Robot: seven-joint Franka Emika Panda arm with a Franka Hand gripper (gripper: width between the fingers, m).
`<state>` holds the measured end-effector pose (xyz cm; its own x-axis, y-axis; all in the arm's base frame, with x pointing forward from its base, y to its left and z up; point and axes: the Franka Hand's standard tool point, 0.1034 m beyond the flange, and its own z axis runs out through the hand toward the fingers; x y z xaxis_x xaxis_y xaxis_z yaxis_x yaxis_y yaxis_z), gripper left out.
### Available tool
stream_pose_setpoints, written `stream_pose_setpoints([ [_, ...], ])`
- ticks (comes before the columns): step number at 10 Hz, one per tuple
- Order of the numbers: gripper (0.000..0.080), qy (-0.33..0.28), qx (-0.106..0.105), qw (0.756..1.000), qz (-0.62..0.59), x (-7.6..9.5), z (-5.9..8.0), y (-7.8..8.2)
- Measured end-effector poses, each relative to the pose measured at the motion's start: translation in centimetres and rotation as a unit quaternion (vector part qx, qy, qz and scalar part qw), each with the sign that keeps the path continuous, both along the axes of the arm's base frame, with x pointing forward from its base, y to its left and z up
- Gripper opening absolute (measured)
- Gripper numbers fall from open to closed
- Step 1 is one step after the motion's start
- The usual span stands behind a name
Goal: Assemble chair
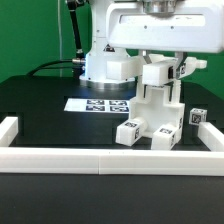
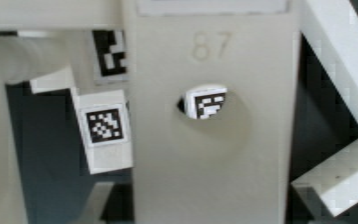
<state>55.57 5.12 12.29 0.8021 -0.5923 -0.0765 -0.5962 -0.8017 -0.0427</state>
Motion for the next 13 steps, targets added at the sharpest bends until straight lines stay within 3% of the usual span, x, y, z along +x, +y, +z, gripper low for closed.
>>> stream_pose_setpoints([
  [2,0.0289,0.001,0.0,1.0,0.002,0.0,-0.1,0.1],
  [6,0.029,-0.009,0.0,0.999,0.045,-0.1,0.0,2.1],
  [13,0.029,-0.007,0.0,0.999,0.052,-0.3,-0.4,2.1],
])
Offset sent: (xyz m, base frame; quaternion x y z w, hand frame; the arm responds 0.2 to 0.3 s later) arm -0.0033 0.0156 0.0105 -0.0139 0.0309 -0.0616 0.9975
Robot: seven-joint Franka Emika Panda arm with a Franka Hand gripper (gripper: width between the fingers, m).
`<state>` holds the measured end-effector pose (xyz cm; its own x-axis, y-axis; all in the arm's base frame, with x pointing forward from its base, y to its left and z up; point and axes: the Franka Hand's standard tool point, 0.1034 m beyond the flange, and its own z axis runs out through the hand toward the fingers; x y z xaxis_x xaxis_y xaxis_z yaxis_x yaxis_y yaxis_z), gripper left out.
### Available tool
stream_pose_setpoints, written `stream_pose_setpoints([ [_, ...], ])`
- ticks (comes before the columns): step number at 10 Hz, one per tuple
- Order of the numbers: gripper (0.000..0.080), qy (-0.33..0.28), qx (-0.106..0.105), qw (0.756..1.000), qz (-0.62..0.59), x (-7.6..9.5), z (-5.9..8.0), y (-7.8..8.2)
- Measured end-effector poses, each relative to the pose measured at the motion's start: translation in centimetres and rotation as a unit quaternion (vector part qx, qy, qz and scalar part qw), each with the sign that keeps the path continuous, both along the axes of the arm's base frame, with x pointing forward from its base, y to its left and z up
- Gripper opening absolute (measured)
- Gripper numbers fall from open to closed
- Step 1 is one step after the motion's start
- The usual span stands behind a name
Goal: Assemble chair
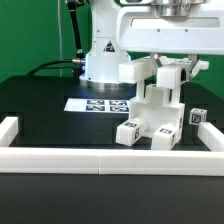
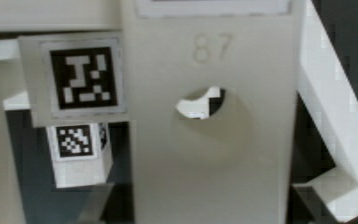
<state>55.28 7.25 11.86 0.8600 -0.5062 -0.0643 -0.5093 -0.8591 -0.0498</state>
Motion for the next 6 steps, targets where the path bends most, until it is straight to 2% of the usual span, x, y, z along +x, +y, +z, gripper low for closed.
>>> stream_pose_setpoints([
  [6,0.029,0.002,0.0,1.0,0.001,-0.2,-0.18,0.18],
])
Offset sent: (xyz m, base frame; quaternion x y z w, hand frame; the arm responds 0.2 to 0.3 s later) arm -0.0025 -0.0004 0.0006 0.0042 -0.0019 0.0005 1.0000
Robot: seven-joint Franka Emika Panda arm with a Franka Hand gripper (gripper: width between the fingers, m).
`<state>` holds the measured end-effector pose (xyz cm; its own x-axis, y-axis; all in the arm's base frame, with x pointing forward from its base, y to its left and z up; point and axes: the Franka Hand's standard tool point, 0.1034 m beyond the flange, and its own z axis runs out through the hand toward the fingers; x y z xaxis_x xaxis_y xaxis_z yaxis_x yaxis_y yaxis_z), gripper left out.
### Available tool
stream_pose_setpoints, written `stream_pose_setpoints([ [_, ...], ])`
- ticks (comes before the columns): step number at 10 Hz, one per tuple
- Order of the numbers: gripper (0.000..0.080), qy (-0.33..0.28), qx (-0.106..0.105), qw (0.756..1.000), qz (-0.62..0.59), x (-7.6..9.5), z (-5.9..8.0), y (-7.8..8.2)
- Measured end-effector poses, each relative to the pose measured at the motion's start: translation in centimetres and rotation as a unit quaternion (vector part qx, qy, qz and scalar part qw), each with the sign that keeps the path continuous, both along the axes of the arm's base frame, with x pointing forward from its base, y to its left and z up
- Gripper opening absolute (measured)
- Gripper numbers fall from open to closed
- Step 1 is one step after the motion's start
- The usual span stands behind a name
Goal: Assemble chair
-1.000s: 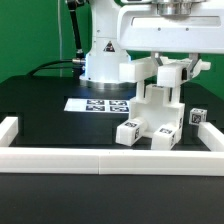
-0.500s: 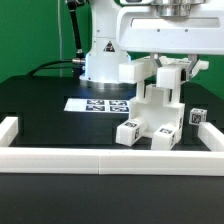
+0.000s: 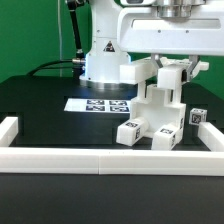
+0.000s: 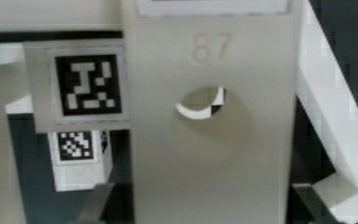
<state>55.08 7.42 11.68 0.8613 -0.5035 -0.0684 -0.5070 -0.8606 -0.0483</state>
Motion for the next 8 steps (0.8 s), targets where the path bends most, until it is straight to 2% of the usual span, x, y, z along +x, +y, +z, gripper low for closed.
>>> stream_pose_setpoints([
  [8,0.029,0.007,-0.002,1.0,0.004,-0.63,-0.71,0.16],
])
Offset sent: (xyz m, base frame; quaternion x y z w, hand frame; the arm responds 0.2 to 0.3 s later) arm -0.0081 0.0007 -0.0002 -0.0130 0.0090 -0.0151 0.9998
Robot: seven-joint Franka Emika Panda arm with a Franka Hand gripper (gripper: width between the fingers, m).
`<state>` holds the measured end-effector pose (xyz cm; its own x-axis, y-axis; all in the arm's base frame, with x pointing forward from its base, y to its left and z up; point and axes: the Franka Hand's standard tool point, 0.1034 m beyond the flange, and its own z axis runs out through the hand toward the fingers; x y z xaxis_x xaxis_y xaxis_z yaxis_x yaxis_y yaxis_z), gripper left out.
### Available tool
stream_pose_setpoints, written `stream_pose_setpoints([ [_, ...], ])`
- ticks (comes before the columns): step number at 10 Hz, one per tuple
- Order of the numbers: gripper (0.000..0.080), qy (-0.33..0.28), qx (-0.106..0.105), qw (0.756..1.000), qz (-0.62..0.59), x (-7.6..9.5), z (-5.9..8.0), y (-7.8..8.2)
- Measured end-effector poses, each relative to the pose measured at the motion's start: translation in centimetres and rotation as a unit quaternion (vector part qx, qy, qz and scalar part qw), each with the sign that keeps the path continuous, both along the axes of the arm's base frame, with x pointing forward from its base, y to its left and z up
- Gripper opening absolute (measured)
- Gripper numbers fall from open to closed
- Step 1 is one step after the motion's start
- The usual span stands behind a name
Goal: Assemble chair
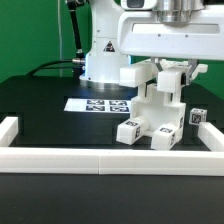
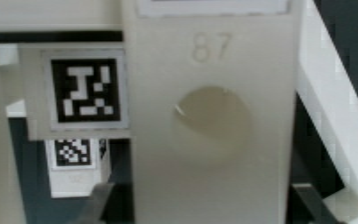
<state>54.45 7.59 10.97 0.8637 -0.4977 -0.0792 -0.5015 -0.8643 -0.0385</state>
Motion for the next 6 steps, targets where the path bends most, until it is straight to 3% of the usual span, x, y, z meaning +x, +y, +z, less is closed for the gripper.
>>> stream_pose_setpoints([
  [6,0.029,0.01,-0.003,1.0,0.003,-0.5,-1.3,-0.1],
])
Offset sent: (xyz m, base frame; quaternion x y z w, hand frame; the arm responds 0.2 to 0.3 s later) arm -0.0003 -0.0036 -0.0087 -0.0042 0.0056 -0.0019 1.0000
